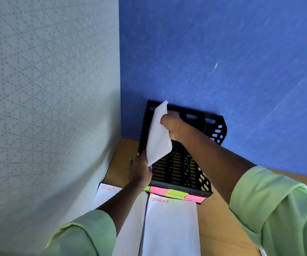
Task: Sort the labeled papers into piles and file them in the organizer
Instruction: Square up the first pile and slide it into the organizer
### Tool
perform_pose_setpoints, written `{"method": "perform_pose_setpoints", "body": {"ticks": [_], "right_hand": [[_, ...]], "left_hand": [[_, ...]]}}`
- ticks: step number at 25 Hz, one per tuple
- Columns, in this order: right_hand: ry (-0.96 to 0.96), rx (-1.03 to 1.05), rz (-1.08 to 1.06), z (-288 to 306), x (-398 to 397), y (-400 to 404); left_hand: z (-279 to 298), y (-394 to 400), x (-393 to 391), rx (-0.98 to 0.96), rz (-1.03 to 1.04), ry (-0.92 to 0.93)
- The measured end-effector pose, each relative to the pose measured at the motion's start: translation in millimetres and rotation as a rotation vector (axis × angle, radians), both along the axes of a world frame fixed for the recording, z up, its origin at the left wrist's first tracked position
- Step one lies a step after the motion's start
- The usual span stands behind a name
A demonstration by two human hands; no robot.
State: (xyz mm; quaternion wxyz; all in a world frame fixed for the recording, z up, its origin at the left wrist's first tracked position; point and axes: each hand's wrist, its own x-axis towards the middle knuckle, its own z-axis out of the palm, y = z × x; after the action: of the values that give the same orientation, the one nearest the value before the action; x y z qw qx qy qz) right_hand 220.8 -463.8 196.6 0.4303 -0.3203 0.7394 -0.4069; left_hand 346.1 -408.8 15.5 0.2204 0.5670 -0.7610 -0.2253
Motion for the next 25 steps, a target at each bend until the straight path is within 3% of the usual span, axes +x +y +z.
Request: {"method": "perform_pose_setpoints", "body": {"ticks": [6, 12, 16, 25], "right_hand": [[-0.02, 0.072, -0.017, -42, 21, -22], [-0.156, 0.052, -0.07, -66, 26, -32], [-0.224, 0.068, -0.022, -68, 18, -28], [-0.013, -0.036, -0.035, -72, -3, 23]], "left_hand": [[1, -1, -1, 0.055, 0.028, 0.066], [7, -6, 10, 0.089, 0.04, 0.262], [8, -9, 16, 0.127, 0.011, 0.295], [9, -12, 23, 0.14, -0.03, 0.322]]}}
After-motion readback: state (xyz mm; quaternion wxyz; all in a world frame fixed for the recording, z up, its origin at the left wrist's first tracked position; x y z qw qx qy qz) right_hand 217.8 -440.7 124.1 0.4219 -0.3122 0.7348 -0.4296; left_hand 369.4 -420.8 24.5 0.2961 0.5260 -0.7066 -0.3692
